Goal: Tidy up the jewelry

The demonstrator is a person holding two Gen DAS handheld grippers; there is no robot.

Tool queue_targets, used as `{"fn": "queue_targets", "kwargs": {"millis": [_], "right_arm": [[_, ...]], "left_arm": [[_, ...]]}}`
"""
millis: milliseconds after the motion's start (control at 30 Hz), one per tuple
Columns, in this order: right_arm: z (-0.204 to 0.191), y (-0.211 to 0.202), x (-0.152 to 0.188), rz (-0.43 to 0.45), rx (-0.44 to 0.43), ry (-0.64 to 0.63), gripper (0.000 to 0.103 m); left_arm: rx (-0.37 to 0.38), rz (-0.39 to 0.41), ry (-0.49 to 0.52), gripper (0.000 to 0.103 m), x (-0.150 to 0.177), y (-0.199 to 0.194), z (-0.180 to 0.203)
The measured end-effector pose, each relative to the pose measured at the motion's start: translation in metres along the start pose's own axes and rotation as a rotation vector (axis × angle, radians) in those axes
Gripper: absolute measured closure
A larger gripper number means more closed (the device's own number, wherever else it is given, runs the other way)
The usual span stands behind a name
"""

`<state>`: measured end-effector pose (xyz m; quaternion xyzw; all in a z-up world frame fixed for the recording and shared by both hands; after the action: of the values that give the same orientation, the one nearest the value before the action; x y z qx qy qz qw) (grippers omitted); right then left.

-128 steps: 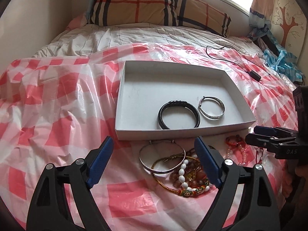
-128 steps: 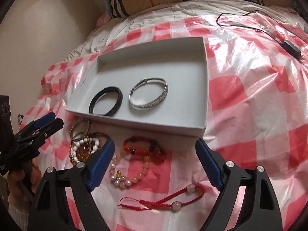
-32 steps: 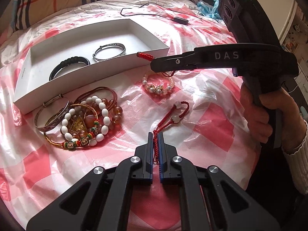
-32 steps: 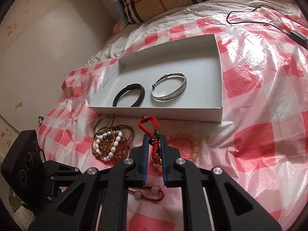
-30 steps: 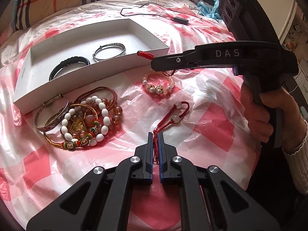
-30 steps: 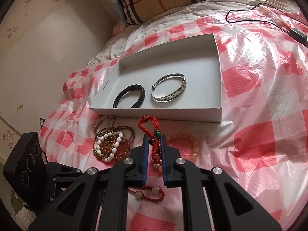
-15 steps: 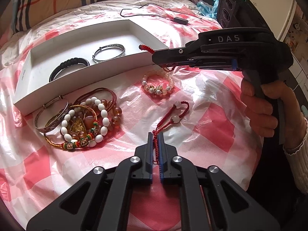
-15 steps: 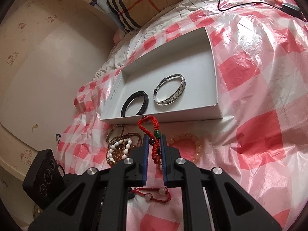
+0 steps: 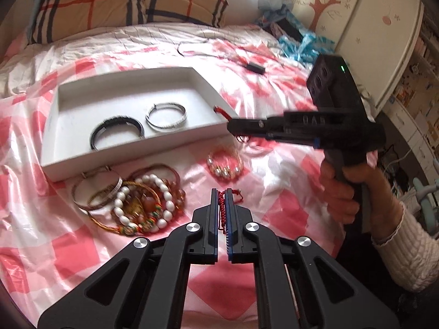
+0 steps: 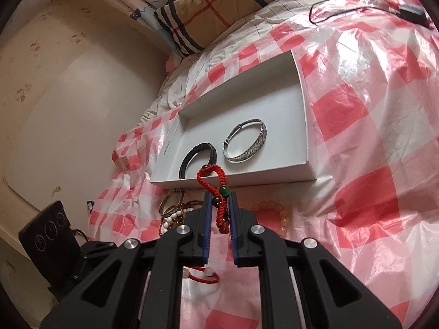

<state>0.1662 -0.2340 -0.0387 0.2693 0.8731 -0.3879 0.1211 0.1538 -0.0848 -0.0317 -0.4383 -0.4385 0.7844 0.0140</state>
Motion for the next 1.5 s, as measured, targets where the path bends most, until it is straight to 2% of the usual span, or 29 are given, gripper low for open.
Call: {"fn": "queue_targets", "kwargs": {"millis": [267, 633, 700, 733, 767, 833, 900, 1067, 1167, 1233, 1300, 1400, 1500], "right_arm": [[-0.026, 0.010, -0.012, 0.076, 0.068, -0.129, 0.089], [-0.039, 0.045, -0.042, 0.123, 0.203, -0.257, 0.089], [-0.035, 0.055, -0.043, 0.103, 0.228, -0.261, 0.076], [-0.031, 0.059, -0.042, 0.091, 0.248, -0.259, 0.057], [-0.029, 0.061, -0.040, 0.085, 0.265, -0.264, 0.054], [-0.028, 0.060, -0.038, 0.080, 0.284, -0.286, 0.054], [-0.030, 0.054, -0.038, 0.096, 0.273, -0.287, 0.054], [-0.026, 0.037, -0.035, 0.096, 0.247, -0.251, 0.053], [-0.025, 0.027, -0.030, 0.083, 0.238, -0.234, 0.053], [-0.029, 0.029, -0.026, 0.053, 0.213, -0.237, 0.053], [-0.036, 0.041, -0.013, -0.020, 0.194, -0.275, 0.053], [-0.048, 0.064, 0.011, -0.114, 0.244, -0.380, 0.053], [-0.055, 0.076, 0.024, -0.127, 0.287, -0.435, 0.053]], "left_arm": [[-0.026, 0.118, -0.101, 0.099, -0.033, -0.018, -0.025], [-0.050, 0.257, -0.286, 0.099, -0.072, -0.009, -0.060], [-0.078, 0.265, -0.324, 0.099, -0.075, -0.003, -0.069], [-0.097, 0.253, -0.344, 0.099, -0.074, 0.003, -0.074], [-0.114, 0.228, -0.360, 0.099, -0.071, 0.010, -0.079], [-0.168, 0.177, -0.405, 0.098, -0.060, 0.021, -0.093], [-0.171, 0.150, -0.441, 0.098, -0.050, 0.026, -0.102], [-0.231, 0.146, -0.409, 0.097, -0.039, 0.010, -0.105], [-0.265, 0.138, -0.393, 0.090, -0.031, -0.001, -0.108], [-0.287, 0.125, -0.395, 0.085, -0.023, -0.008, -0.113], [-0.314, 0.110, -0.396, 0.082, -0.014, -0.015, -0.118], [-0.353, 0.066, -0.384, 0.078, 0.000, -0.021, -0.126], [-0.363, 0.009, -0.374, 0.076, 0.014, -0.019, -0.130]]}}
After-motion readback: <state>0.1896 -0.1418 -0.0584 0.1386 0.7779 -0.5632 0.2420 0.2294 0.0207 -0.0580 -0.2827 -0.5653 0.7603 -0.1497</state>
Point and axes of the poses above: each gripper's, at about its wrist camera, not at the fingertips, and y roughly the way its jaws point, z to its right, x to its underside, the point moved 6 cm from there along y, roughly the way its jaws point, and after that the axes turned 4 degrees about y, right-handed, at the moved point
